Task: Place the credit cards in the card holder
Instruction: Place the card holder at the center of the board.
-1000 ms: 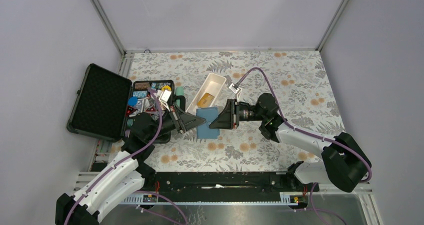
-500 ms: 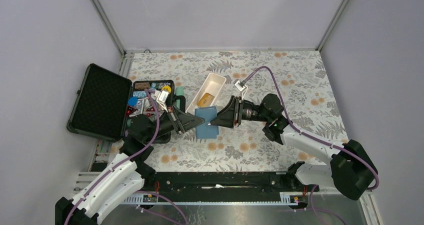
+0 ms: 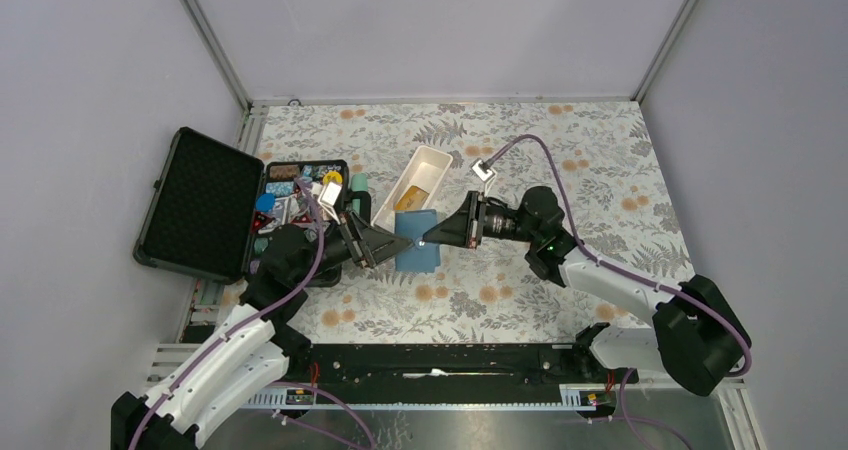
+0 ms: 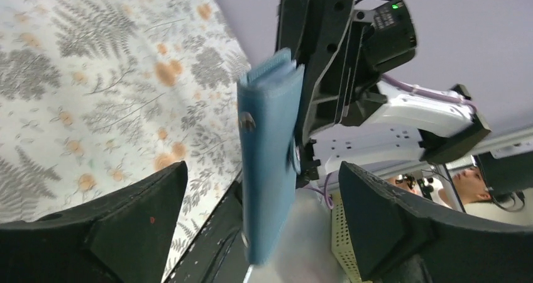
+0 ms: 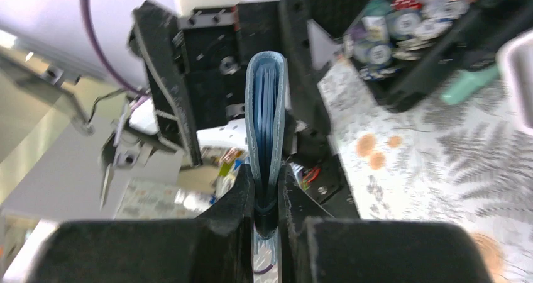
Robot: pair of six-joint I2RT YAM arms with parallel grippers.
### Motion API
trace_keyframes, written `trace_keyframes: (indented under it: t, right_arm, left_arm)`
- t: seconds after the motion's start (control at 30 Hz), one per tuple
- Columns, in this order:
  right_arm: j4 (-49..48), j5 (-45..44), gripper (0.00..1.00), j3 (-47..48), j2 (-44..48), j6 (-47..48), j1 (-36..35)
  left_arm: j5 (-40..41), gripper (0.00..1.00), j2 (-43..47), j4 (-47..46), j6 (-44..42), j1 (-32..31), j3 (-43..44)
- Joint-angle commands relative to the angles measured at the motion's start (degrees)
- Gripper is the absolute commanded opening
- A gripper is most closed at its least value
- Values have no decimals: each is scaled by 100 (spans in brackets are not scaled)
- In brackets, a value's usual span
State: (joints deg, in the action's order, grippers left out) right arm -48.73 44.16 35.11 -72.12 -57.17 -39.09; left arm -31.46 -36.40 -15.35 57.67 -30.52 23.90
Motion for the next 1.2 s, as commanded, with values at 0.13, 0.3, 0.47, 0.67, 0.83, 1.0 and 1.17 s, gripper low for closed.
trace_keyframes:
  t: [0.13,0.3,0.47,0.67,0.83,1.0,1.17]
  right_arm:
    - [3038,-1342,0,114,546,1428,965]
    - [4080,-2262,0,255,299,2534,1358]
    - [4194,-2280,0,414,-381,3013,1845]
    - [4365,-1903,0,959,-1432,3429,2247]
    - [4921,-2421,32,1389,-1899,3782,2318]
    - [5456,-3353,71,1507,-1890,4016,2318]
    - [5612,-3702,99,1503,-1577,4073,2318]
  left_arm:
    - [859,99,-63,2816,-1971,620,1337]
    - [1111,99,-400,4422,-3127,1430,2420]
    - [1152,99,-630,4855,-3599,2405,2755]
    - [1131,99,-542,4595,-3506,3153,2542]
    - [1843,99,-400,4576,-3785,3208,2466]
    - [2225,99,-240,4468,-3912,3235,2304]
    - [2398,99,-175,4466,-3904,3283,2260]
